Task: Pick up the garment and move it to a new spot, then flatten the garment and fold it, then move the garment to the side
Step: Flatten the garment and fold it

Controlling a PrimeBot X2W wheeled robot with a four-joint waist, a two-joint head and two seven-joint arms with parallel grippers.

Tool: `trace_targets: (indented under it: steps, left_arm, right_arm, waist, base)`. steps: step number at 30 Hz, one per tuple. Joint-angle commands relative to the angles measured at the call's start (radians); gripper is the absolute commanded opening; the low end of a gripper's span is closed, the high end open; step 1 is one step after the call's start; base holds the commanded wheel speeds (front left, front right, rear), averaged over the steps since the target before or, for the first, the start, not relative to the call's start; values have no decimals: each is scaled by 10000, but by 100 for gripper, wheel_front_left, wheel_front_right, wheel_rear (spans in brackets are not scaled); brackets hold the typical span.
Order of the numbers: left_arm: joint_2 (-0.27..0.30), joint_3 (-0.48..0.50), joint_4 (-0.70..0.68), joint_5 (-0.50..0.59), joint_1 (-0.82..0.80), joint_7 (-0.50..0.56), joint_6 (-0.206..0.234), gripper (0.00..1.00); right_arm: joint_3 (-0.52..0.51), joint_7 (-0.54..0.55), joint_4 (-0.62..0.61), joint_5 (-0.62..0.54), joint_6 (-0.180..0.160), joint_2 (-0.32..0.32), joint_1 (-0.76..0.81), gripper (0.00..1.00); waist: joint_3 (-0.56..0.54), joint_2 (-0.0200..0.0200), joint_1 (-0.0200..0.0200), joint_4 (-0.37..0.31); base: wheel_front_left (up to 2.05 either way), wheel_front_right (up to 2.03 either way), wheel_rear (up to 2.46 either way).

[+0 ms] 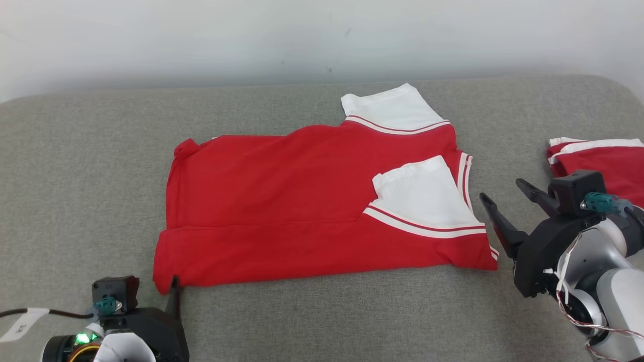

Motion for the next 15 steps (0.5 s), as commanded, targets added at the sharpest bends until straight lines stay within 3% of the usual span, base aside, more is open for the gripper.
trace_targets:
  steps: [1, 5, 13, 14, 15]
  left_arm:
    - [-54, 11, 135, -80, -174, 133, 101, 100]
    - [-94, 42, 498, -23, -349, 274, 349, 100]
    - [-244, -73, 1114, -222, -603, 524, 143, 100]
    - [-285, -131, 1184, -231, -579, 568, 54, 63]
    - [-326, -157, 1221, -254, -592, 552, -15, 36]
  right_arm:
    - [-39, 89, -94, -107, -28, 115, 98, 100]
    - [-34, 237, -288, -226, -28, 232, 174, 100]
    - [-106, 488, -173, -326, -28, 491, 314, 100]
    - [-138, 547, -137, -310, -28, 530, 364, 100]
    - [-160, 601, -119, -313, -28, 581, 414, 100]
  waist:
    - [62, 1, 2, -82]
    - [175, 1, 2, -195]
    - [365, 1, 2, -284]
    - [379, 1, 2, -284]
    - [396, 1, 2, -282]
  base:
    - [0, 0, 0]
    - [0, 0, 0]
    - [0, 0, 0]
    - [0, 0, 0]
    - [0, 0, 0]
